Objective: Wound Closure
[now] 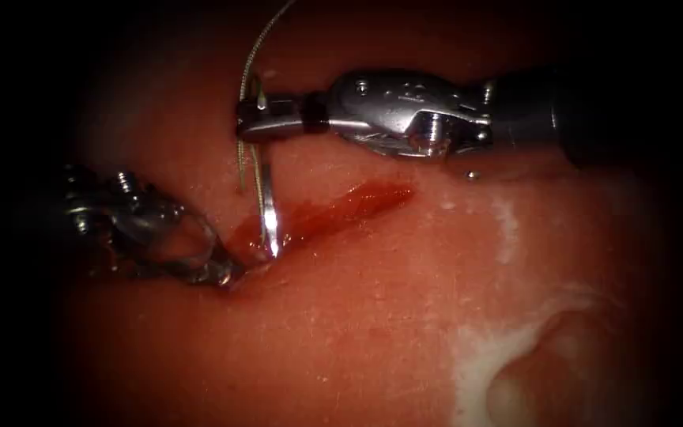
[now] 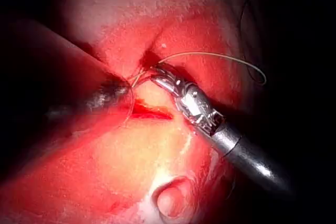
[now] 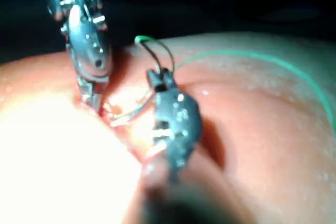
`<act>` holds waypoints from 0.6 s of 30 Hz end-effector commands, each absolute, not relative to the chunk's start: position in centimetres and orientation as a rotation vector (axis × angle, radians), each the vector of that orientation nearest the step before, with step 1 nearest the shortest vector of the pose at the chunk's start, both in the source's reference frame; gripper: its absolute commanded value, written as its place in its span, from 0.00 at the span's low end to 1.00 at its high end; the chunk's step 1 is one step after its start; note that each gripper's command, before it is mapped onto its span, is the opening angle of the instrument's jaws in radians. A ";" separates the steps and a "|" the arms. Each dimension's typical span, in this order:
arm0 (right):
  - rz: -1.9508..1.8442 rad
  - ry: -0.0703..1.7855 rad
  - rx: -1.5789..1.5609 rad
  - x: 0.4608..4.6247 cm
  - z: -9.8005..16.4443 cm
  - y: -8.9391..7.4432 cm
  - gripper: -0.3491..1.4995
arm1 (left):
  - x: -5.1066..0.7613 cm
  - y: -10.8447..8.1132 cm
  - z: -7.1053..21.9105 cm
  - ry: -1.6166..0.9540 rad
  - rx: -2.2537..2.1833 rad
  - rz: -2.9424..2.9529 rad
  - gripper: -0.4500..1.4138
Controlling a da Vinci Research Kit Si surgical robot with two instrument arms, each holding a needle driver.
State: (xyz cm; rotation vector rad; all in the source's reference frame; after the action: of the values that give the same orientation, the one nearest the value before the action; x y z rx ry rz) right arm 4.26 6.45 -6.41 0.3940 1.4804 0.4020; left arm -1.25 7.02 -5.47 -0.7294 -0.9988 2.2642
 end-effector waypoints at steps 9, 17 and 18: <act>0.389 1.466 0.401 4.37 -6.4 6.3 0.00 | -1.18 7.2 -5.7 -0.949 -0.751 2.237 0.15; 0.381 1.456 0.409 4.25 -6.4 6.3 0.00 | -1.08 7.2 -6.2 -0.899 -0.776 2.240 0.14; 0.377 1.457 0.404 4.26 -6.4 6.3 0.00 | -1.14 7.2 -6.2 -0.888 -0.779 2.244 0.14</act>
State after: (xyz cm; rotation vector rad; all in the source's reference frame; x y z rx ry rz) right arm 4.17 6.32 -6.43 0.4075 1.4530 0.3807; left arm -1.11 7.12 -6.29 -0.7822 -0.8821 2.2448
